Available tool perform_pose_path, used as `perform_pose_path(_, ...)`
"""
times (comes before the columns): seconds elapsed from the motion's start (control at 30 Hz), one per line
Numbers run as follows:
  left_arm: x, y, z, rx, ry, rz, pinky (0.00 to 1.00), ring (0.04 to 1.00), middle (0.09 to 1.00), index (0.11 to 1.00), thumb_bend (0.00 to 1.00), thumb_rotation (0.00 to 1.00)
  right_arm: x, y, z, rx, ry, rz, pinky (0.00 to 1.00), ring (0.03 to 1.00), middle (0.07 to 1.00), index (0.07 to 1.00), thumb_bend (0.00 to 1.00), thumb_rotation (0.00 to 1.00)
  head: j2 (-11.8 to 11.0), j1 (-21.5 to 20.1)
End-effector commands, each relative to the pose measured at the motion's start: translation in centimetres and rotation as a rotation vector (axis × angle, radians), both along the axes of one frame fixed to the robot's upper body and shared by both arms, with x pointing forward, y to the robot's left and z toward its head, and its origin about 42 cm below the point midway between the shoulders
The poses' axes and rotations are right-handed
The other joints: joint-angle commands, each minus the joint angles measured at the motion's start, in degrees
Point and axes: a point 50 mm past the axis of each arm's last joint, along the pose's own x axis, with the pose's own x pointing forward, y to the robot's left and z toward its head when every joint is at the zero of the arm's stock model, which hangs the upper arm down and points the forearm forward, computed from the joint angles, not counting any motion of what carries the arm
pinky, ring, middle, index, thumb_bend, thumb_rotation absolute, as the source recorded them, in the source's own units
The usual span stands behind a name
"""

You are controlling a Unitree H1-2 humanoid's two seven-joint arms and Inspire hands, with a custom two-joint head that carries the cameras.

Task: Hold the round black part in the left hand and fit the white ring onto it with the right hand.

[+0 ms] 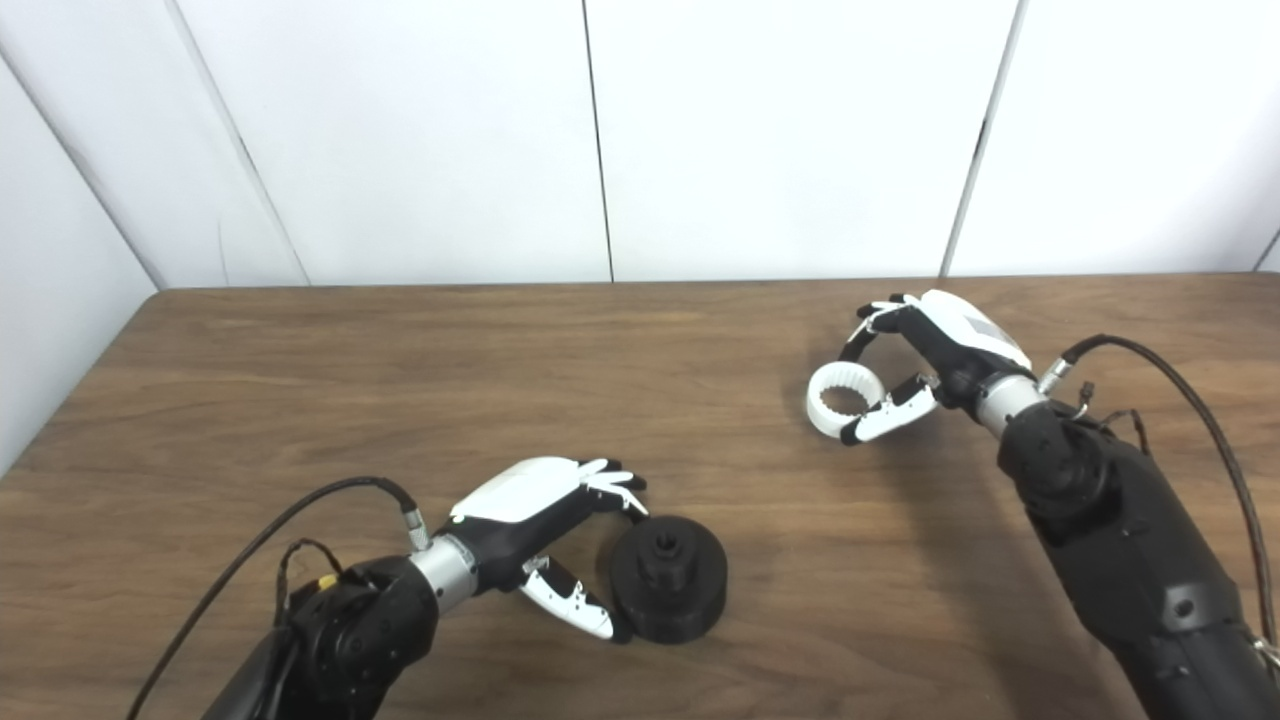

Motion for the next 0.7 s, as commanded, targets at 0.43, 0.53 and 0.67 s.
perform_pose_path(0.43,0.7,-0.5,1.3,-0.009,-0.053,-0.014,1.0,1.0,0.94,0.717,0.88,0.31,-2.7,1.3,6.3,0.072,-0.117,0.101,0.95,0.979,0.862,0.489,0.52,0.15,0.1,-0.1)
perform_pose_path(0.53,0.7,-0.5,1.3,-0.008,-0.052,-0.012,1.0,1.0,0.942,0.719,0.88,0.31,-3.6,1.8,6.9,0.08,-0.12,0.114,0.97,0.974,0.859,0.489,0.52,0.15,0.1,-0.2)
perform_pose_path(0.67,0.7,-0.6,1.3,-0.008,-0.055,-0.016,1.0,1.0,0.942,0.718,0.88,0.31,-4.9,2.5,7.8,0.089,-0.113,0.144,0.98,0.976,0.859,0.488,0.52,0.16,0.1,-0.1)
